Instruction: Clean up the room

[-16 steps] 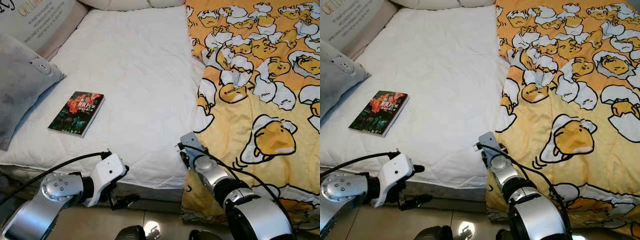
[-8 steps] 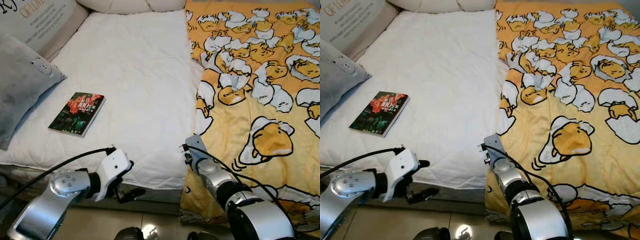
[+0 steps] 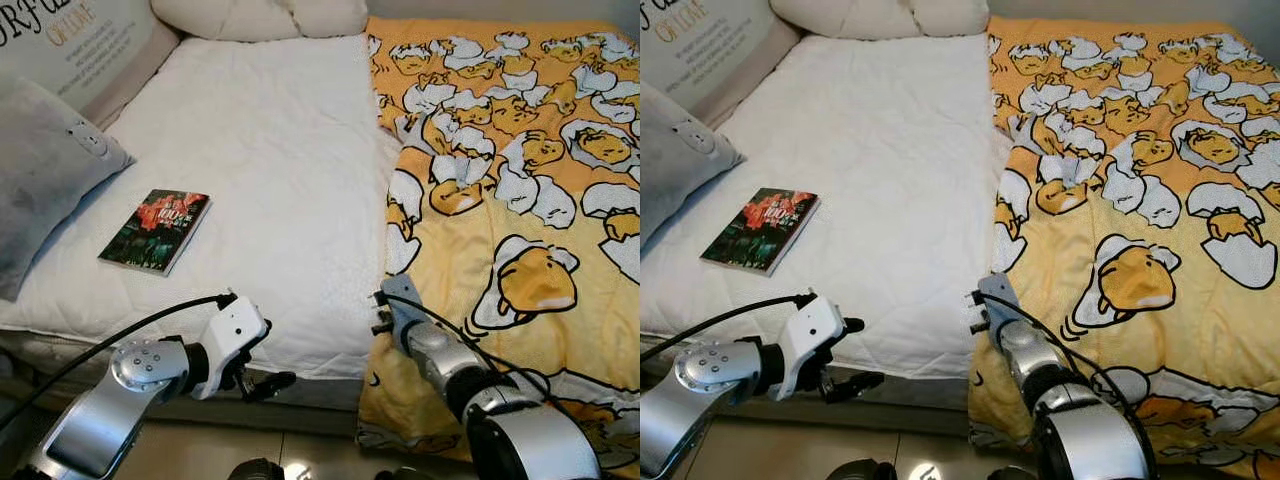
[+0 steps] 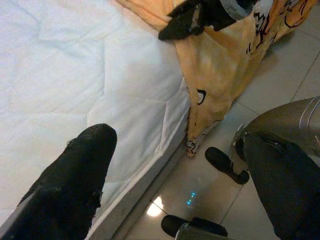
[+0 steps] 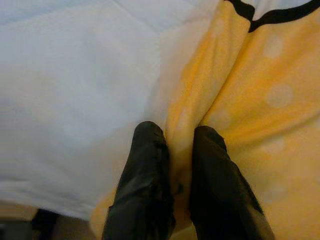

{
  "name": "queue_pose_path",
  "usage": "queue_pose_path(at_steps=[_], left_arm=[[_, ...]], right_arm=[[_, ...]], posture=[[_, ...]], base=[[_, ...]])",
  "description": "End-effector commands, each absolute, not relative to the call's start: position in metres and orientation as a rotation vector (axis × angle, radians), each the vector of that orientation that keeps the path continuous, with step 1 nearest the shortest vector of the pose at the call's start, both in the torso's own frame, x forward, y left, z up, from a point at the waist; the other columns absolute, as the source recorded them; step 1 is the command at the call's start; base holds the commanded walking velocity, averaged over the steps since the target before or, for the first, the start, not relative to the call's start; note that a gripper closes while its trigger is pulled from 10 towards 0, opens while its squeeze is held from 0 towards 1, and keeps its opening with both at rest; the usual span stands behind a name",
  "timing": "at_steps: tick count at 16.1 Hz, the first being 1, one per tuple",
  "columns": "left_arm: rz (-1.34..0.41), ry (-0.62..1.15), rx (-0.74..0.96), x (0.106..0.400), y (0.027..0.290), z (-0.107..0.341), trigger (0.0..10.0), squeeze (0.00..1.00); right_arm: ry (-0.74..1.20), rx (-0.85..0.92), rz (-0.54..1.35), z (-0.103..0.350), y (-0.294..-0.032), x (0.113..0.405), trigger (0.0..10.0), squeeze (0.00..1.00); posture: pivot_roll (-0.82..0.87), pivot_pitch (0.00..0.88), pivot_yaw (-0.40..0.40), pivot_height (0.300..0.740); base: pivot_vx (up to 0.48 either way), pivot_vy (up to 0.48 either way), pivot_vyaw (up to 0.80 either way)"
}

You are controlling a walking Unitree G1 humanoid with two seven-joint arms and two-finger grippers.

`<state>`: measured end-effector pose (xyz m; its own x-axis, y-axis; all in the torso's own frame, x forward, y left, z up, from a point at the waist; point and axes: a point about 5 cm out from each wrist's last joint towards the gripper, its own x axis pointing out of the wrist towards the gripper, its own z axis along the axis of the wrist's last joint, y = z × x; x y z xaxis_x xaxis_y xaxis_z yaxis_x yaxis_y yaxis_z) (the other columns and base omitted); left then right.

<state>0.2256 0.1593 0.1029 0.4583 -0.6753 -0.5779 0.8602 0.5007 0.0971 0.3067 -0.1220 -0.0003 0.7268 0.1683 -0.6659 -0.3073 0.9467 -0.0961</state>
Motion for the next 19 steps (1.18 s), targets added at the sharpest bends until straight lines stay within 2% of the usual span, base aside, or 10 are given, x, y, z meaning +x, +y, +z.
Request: queue_pose_path(at_steps=[1,3,5,8,11,13,15,16,17,19], left_arm=[[-0.98,0.514,0.418,0.227,0.161,0.102,10.0,0.98],[-0.983,0.511,0.413,0.229,0.162,0.102,10.0,0.98],[-0.996,0.519,0.414,0.229,0.164,0.1,10.0,0.98],[-1.004,0.518,0.418,0.232,0.164,0.1,10.0,0.98],[-1.013,0.514,0.418,0.232,0.163,0.1,10.0,0.98],[-1.018,0.516,0.418,0.232,0.164,0.099,10.0,0.98],[-1.009,0.514,0.423,0.234,0.165,0.097,10.0,0.97],[-1.005,0.513,0.424,0.235,0.165,0.097,10.0,0.97],[-0.992,0.508,0.427,0.238,0.166,0.097,10.0,0.98],[-0.97,0.503,0.424,0.24,0.168,0.097,10.0,0.97]], right_arm=[[0.711,-0.144,0.314,-0.002,-0.121,0.304,0.0,0.0],[0.682,-0.041,0.475,0.0,-0.12,0.3,0.0,0.0],[0.646,0.058,0.752,0.006,-0.115,0.291,0.0,0.0],[0.642,0.146,0.97,0.013,-0.115,0.278,0.0,0.0],[0.737,0.053,1.129,0.003,-0.118,0.256,0.0,0.0],[0.776,-0.056,1.127,-0.004,-0.122,0.247,0.0,0.0],[0.732,-0.05,1.009,-0.003,-0.118,0.254,10.0,0.0],[0.718,-0.026,0.987,-0.002,-0.117,0.256,10.0,0.13],[0.666,0.009,0.941,0.003,-0.118,0.262,10.0,1.0],[0.599,0.075,0.92,0.014,-0.12,0.267,10.0,1.0]], posture=[[0.04,0.012,0.049,0.74],[0.04,0.009,0.054,0.74],[0.02,0.0,0.073,0.74],[0.01,0.0,0.08,0.74],[0.01,0.0,0.08,0.74],[0.01,0.0,0.079,0.74],[0.01,0.0,0.079,0.74],[0.01,0.0,0.079,0.74],[0.0,0.0,0.078,0.74],[0.0,0.0,0.079,0.74]], base=[[0.0,0.0,0.0],[0.0,0.0,0.0],[0.0,0.0,0.0],[0.0,0.0,0.0],[0.0,0.0,0.0],[0.0,0.0,0.0],[0.0,0.0,0.0],[0.0,0.0,0.0],[0.0,0.0,0.0],[0.0,0.0,0.0]])
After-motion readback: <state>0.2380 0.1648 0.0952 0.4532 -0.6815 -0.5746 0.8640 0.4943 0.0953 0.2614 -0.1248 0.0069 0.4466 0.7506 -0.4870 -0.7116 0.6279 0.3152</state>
